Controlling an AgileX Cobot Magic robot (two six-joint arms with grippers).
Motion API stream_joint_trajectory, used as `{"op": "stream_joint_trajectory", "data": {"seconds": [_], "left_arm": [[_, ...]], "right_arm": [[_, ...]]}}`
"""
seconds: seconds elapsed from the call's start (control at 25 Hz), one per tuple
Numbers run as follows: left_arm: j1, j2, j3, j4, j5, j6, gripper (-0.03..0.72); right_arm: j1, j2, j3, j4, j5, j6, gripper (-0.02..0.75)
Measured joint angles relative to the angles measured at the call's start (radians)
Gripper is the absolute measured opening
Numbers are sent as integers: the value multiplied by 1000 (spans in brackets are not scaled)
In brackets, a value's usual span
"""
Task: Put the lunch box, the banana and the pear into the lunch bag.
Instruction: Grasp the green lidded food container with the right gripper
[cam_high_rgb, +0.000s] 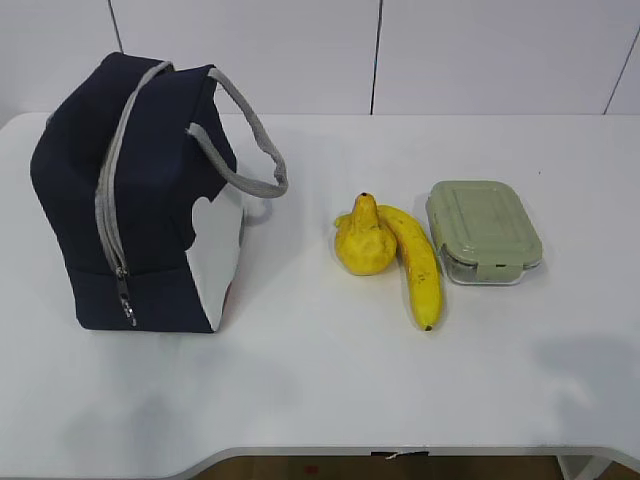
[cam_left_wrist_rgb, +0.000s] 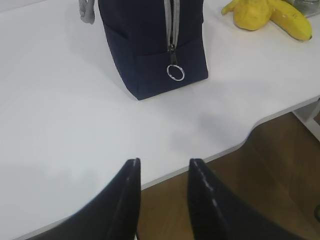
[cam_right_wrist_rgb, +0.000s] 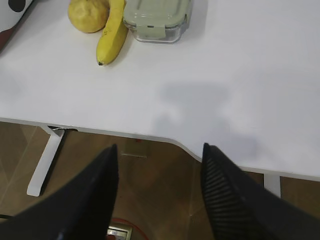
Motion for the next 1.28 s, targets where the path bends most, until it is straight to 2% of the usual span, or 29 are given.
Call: {"op": "stream_joint_trajectory", "data": {"seconds": [0.24,0.56,0.76,0.96,1.12,1.28], "left_arm": [[0,0,0,0,0,0,245],[0,0,0,0,0,0,245],[0,0,0,-13,0,0,244],[0,0,0,-22,0,0,244],[0,0,0,-25,0,0,244],[0,0,0,-27,0,0,244]], "right_arm": [[0,178,-67,24,-71,45,430],[0,515,-133,197,-87,58,430],[0,720,-235,249,-67,57,430],[0,937,-396,254,74,-9,430],[-2,1070,-512,255,95,-82,430],[-75,1158,-590,371,99,-211,430]]}}
